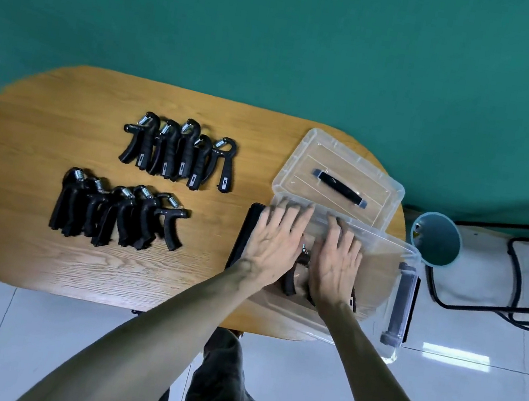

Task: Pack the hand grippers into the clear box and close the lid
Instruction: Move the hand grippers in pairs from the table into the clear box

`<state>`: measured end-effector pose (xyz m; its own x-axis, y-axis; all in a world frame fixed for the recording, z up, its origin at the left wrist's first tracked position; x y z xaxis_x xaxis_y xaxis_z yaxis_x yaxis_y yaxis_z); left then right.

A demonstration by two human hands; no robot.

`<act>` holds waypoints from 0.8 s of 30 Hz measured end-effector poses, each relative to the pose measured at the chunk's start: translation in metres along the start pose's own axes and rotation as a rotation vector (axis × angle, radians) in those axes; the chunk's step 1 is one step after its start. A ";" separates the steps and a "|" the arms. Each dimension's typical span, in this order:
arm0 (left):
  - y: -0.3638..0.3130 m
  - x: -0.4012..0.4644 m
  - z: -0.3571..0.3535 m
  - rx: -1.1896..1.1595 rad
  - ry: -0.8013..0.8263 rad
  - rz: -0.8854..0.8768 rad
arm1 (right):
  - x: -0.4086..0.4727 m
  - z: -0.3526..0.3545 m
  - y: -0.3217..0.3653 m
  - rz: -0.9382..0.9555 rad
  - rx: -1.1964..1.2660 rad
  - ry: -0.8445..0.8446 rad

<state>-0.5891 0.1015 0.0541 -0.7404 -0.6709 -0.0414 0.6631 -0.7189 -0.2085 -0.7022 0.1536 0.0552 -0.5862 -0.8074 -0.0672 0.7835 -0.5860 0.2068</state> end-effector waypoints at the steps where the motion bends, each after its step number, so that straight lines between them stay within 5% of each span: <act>1: 0.009 -0.005 0.005 -0.013 -0.009 0.009 | -0.001 0.002 0.012 0.006 -0.004 -0.010; 13: 0.188 -0.101 0.050 -0.104 0.021 0.255 | -0.039 -0.028 0.215 0.185 -0.064 0.057; 24: 0.316 -0.203 0.021 -0.188 0.191 0.510 | -0.066 -0.089 0.343 0.322 -0.096 0.160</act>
<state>-0.2267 0.0065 0.0175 -0.3502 -0.8671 -0.3543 0.9235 -0.2566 -0.2850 -0.3768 0.0000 0.0436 -0.2727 -0.9474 -0.1673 0.9427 -0.2979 0.1500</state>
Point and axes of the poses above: each hand's wrist, its own x-axis towards the middle knuckle, its own z-axis out of the back of the hand, y = z × x, the point moved 6 cm from there along x, towards the middle knuckle, and after that the axes turned 12 degrees about -z, right-handed, at the moved point
